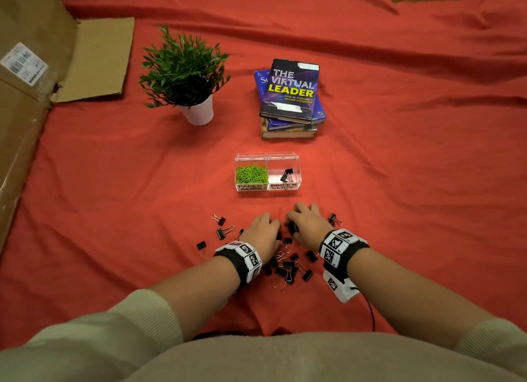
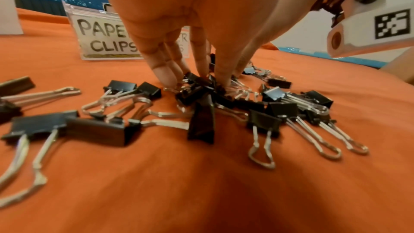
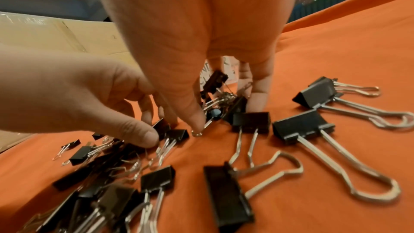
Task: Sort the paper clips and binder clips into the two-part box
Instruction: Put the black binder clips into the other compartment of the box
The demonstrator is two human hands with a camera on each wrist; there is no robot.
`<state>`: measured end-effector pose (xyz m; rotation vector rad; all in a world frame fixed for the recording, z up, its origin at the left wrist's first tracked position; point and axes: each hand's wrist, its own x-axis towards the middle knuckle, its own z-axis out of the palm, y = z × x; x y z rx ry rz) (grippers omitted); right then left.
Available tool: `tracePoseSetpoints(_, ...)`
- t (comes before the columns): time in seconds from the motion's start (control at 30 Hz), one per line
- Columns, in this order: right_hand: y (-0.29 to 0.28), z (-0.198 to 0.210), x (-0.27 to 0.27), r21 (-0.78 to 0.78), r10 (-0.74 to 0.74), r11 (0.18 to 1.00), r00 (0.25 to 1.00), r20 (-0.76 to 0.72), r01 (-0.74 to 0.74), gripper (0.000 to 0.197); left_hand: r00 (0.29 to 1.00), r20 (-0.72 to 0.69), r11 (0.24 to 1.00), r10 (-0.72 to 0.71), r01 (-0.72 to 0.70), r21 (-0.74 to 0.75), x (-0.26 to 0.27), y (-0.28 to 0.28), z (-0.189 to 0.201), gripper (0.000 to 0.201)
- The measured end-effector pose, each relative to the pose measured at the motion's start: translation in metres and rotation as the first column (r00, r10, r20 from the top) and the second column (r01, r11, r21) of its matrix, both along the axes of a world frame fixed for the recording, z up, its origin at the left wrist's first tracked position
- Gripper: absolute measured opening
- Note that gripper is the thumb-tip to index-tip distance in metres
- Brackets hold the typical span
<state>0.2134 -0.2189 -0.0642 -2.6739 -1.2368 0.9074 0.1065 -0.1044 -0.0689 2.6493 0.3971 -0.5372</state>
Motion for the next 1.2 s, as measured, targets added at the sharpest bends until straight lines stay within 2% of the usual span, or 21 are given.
tracePoseSetpoints(0.2, -0.003, 0.002, 0.01, 0.105, 0.001, 0.994, 0.993, -0.12, 0.011, 0.031, 1.0, -0.004, 0.998, 0.026, -0.026, -0.052, -0.001, 0.008, -0.002, 0.024)
tracePoseSetpoints(0.3, -0.002, 0.007, 0.017, 0.173, -0.092, 0.976, 0.966, -0.242, 0.136, 0.027, 0.998, 0.004, 0.996, 0.06, -0.06, -0.067, -0.001, 0.011, -0.001, 0.02)
tracePoseSetpoints(0.4, 0.003, 0.021, 0.026, 0.176, -0.252, 0.92, 0.872, -0.42, 0.35, 0.028, 0.997, 0.015, 0.994, 0.077, -0.076, -0.072, -0.002, 0.016, 0.0, 0.02)
tracePoseSetpoints(0.47, 0.011, 0.037, 0.036, 0.173, -0.305, 0.876, 0.795, -0.525, 0.451, 0.03, 0.997, 0.031, 0.995, 0.075, -0.072, -0.066, -0.003, 0.019, 0.0, 0.023)
tracePoseSetpoints(0.5, 0.017, 0.044, 0.043, 0.187, -0.311, 0.862, 0.782, -0.539, 0.472, 0.031, 0.997, 0.037, 0.996, 0.071, -0.069, -0.055, -0.004, 0.02, 0.0, 0.025)
tracePoseSetpoints(0.57, 0.031, 0.056, 0.058, 0.253, -0.3, 0.842, 0.803, -0.515, 0.477, 0.033, 0.997, 0.038, 0.997, 0.066, -0.065, -0.036, -0.007, 0.023, 0.0, 0.03)
tracePoseSetpoints(0.63, 0.049, 0.061, 0.071, 0.321, -0.288, 0.836, 0.854, -0.434, 0.445, 0.032, 0.998, 0.037, 0.998, 0.058, -0.057, -0.033, -0.009, 0.024, -0.001, 0.034)
tracePoseSetpoints(0.77, 0.078, 0.054, 0.082, 0.297, -0.246, 0.913, 0.958, -0.15, 0.281, 0.029, 0.999, 0.021, 0.999, 0.027, -0.026, -0.032, -0.016, 0.03, -0.001, 0.039)
tracePoseSetpoints(0.9, 0.085, 0.045, 0.076, 0.259, -0.197, 0.944, 0.979, -0.059, 0.205, 0.03, 1.0, -0.001, 0.998, -0.013, 0.013, -0.066, -0.022, 0.038, 0.001, 0.049)
tracePoseSetpoints(1.03, 0.067, 0.046, 0.06, 0.285, -0.142, 0.95, 0.99, 0.025, 0.129, 0.028, 0.999, -0.011, 0.995, -0.045, 0.044, -0.084, -0.024, 0.043, 0.004, 0.066)
tracePoseSetpoints(1.13, 0.039, 0.042, 0.036, 0.125, -0.055, 0.99, 0.998, -0.024, 0.058, 0.026, 0.998, -0.019, 0.994, -0.068, 0.066, -0.085, -0.024, 0.042, 0.005, 0.071)
tracePoseSetpoints(1.2, 0.02, 0.035, 0.021, -0.021, 0.01, 1.0, 0.999, -0.052, -0.011, 0.036, 0.997, -0.015, 0.993, -0.08, 0.078, -0.089, -0.024, 0.041, 0.006, 0.07)
